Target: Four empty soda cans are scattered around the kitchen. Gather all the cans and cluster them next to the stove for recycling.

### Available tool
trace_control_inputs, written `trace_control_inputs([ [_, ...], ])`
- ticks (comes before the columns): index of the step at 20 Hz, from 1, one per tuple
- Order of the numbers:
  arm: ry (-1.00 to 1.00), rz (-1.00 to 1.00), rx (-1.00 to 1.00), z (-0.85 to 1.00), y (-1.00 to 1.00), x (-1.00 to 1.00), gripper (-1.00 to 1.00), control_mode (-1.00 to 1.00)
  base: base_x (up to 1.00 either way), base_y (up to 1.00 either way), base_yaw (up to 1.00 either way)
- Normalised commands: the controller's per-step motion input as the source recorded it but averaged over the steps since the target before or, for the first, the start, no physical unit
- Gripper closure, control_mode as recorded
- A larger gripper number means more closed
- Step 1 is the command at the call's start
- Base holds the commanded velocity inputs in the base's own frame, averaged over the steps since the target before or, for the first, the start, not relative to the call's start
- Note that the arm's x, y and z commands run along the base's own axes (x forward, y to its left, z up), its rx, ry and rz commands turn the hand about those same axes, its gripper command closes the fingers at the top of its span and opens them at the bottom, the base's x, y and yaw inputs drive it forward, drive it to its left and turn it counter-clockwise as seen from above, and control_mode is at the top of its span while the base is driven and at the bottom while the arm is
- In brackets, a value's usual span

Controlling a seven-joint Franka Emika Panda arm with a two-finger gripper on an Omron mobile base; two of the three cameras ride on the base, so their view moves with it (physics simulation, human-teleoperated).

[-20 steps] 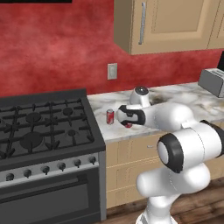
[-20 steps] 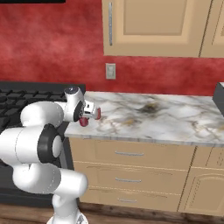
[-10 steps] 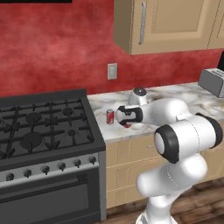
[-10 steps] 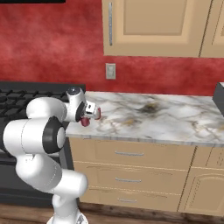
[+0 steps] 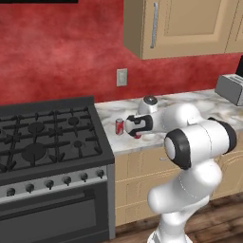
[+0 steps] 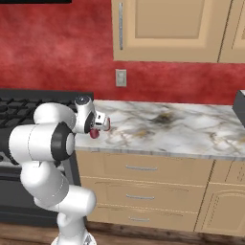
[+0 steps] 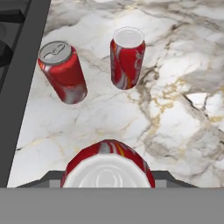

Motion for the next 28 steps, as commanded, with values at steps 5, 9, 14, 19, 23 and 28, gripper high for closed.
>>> trace_control_inputs([
  [5,0.0,0.0,0.0,-0.11,0.0,0.12,1.0,-1.0,0.0,0.0,0.0],
  [9,0.0,0.0,0.0,-0.1,0.0,0.08,1.0,-1.0,0.0,0.0,0.0],
  [14,0.0,0.0,0.0,-0.1,0.0,0.07,1.0,-1.0,0.0,0.0,0.0],
  [19,0.0,0.0,0.0,-0.11,0.0,0.08,1.0,-1.0,0.0,0.0,0.0],
  [23,0.0,0.0,0.0,-0.11,0.0,0.1,1.0,-1.0,0.0,0.0,0.0],
  [28,0.0,0.0,0.0,-0.09,0.0,0.12,1.0,-1.0,0.0,0.0,0.0],
])
